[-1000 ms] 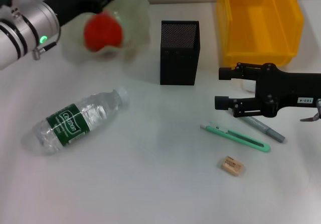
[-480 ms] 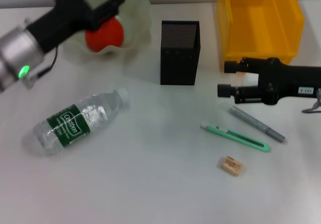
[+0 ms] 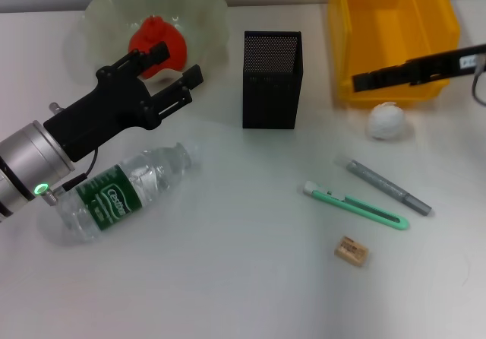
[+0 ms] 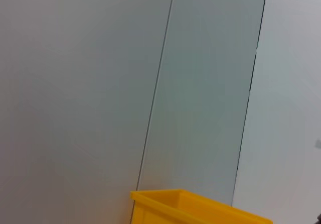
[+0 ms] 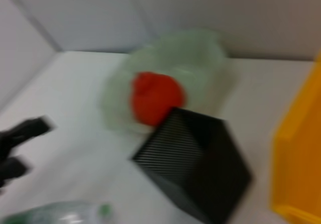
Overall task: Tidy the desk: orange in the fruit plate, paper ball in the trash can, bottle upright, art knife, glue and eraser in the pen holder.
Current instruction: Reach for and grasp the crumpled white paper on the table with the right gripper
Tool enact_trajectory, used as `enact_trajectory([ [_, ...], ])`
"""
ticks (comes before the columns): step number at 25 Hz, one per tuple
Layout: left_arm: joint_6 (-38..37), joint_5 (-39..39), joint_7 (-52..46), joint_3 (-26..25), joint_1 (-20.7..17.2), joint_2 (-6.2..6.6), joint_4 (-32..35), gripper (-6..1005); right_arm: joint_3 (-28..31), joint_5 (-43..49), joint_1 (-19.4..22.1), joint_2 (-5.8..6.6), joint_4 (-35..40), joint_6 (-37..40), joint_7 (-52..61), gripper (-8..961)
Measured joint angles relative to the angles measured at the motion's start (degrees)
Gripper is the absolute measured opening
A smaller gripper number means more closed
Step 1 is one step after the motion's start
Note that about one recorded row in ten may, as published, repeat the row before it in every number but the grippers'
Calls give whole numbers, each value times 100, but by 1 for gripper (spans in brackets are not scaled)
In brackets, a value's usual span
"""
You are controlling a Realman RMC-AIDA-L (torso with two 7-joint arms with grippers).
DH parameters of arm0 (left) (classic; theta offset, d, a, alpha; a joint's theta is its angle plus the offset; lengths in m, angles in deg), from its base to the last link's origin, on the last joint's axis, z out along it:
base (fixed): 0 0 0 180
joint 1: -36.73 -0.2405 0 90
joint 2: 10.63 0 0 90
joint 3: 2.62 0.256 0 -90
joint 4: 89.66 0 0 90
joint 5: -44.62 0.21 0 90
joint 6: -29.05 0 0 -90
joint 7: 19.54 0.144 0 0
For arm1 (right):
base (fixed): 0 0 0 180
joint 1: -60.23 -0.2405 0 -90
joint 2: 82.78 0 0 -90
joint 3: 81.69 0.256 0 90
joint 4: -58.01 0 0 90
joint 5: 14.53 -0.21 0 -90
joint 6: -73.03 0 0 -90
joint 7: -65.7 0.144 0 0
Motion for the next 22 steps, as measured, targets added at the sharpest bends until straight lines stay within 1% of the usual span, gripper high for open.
enact_trajectory([
  [3,34,-1,5,4,38,-2,-51,727,-107,1101,-83,-152,756,36,1068,748],
  [5,64,-1,4,5,50,-2,-68,727,-272,1834,-117,-245,1093,62,1575,747],
  [7,100,-1,4,6,52,-1,-69,728,-484,2367,-145,-284,1206,102,1885,745],
  [9,114,-1,4,7,54,-1,-70,728,-620,2504,-164,-290,1160,136,1984,744],
  [12,169,-1,4,9,79,0,-72,727,-675,2547,-191,-291,992,67,2009,742],
  [17,208,7,3,12,116,1,-80,726,-748,2559,-294,-293,576,-421,2033,739],
  [22,231,6,2,13,126,1,-84,726,-986,2566,-483,-289,51,-861,2040,735],
])
